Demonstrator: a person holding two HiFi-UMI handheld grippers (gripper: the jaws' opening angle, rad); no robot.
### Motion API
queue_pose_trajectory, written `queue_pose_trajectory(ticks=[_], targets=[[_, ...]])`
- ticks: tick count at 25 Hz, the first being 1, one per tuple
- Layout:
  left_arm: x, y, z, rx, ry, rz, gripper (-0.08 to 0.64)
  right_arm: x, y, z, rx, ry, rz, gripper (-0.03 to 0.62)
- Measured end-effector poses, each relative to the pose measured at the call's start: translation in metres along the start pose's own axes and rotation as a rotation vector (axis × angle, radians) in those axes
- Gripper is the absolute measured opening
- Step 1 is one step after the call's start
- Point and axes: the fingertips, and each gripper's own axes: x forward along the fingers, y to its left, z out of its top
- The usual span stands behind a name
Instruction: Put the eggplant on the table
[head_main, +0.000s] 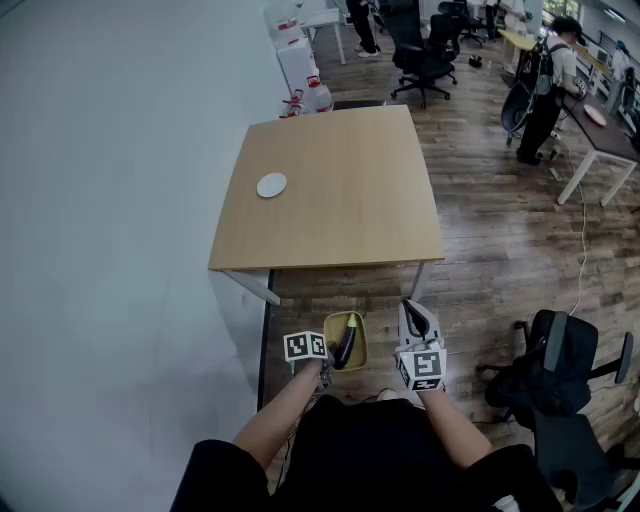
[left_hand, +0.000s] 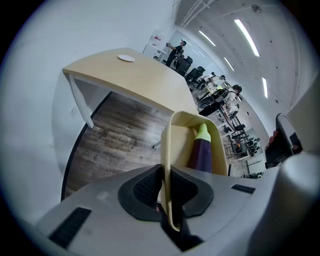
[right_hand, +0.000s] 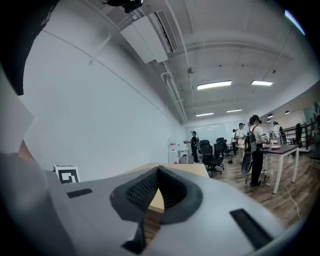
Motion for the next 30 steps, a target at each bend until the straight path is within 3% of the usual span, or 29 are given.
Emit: queue_pose_trajectory(ticks=[6, 14, 19, 23, 30], targets=[[0.006, -0.009, 0.012, 0.035, -0.061, 0.018, 0.029, -0.005, -0.012, -0.011, 0.037, 0.016, -0.007, 0.06], [0.025, -0.004, 0.037, 0.009, -0.022, 0.008, 0.029, 0.015, -0.028, -0.033, 0.082, 0.074, -0.034, 0.06], [0.038, -0.003, 0.096, -0.001, -0.038, -0.033, 0.029, 0.054, -0.044, -0.031, 0.093, 0.09, -0.063, 0.06], [0.056, 0.006, 0.151, 0.038, -0.032, -0.036, 0.029, 0.1, -0.053, -0.028, 0.066, 0.097, -0.081, 0.06], [0.085, 0.03, 0.231, 0.005, 0.008, -0.05, 0.029, 0.2, -0.042, -0.02, 0.003, 0.148, -0.056, 0.06]])
